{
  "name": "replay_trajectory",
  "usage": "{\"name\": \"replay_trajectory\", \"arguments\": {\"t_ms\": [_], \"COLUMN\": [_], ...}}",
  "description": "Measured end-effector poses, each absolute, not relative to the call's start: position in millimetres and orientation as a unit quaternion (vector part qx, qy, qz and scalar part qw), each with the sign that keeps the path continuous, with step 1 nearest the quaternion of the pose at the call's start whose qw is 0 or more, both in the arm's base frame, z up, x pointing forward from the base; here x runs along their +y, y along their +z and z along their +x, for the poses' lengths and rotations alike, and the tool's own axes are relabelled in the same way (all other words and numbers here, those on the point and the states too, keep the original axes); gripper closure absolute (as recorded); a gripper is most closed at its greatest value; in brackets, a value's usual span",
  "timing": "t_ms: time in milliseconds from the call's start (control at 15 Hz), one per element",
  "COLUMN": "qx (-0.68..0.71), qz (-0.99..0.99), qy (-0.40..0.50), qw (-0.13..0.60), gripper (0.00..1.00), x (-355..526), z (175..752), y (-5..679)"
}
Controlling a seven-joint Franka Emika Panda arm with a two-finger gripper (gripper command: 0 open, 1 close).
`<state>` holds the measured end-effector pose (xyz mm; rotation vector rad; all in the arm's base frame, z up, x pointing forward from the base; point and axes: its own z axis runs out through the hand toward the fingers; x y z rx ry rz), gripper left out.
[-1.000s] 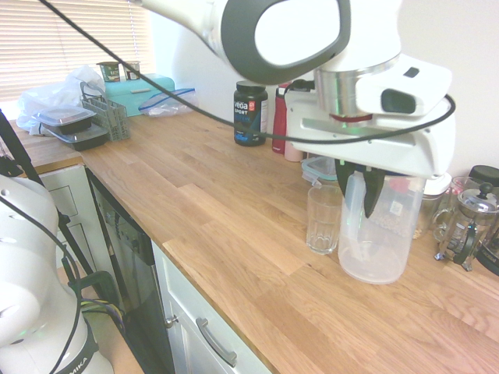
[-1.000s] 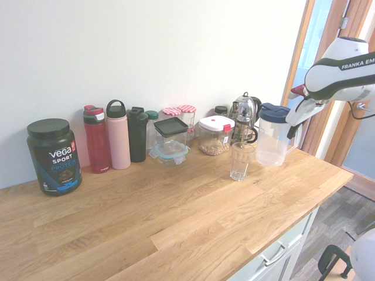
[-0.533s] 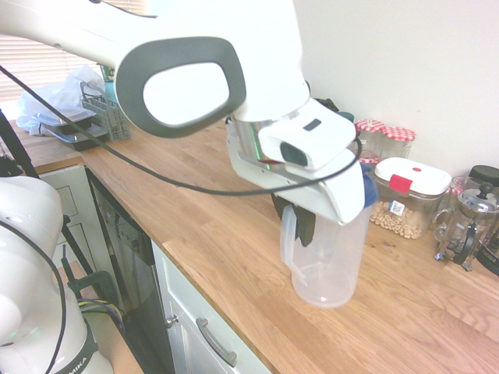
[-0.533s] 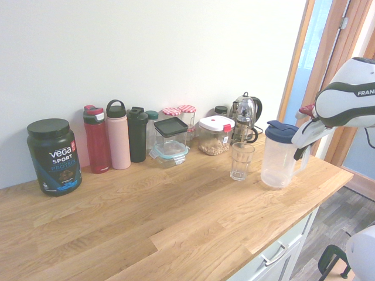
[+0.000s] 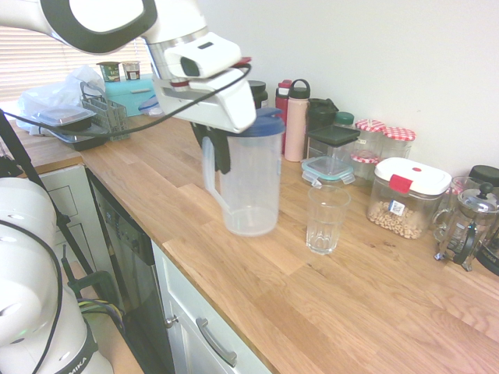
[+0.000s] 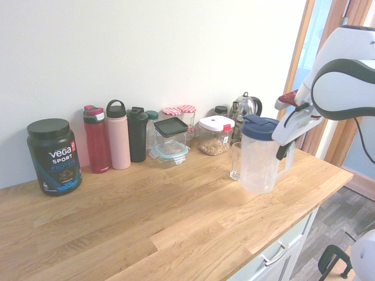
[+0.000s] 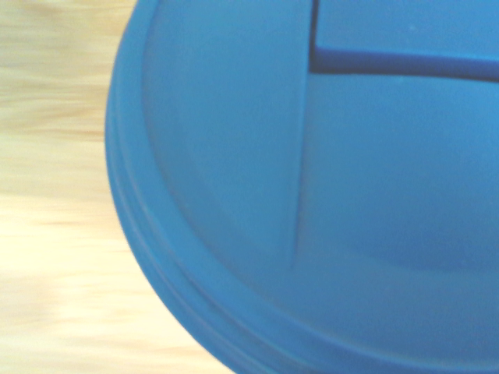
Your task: Pour me some water
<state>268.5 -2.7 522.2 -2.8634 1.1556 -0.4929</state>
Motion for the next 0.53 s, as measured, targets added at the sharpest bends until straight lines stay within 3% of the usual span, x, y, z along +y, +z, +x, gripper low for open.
{"name": "replay_trajectory", "arguments": {"t_ms": [267,533], "qx": [0.349,0.364], "qz": [-0.92,-0.911], "qy": [-0.176,-0.191], "qw": [0.015,0.04], "gripper": [1.0,1.0], "x": [100.9,159.1], "z": [276.5,319.4], "y": [501.6,489.3]}}
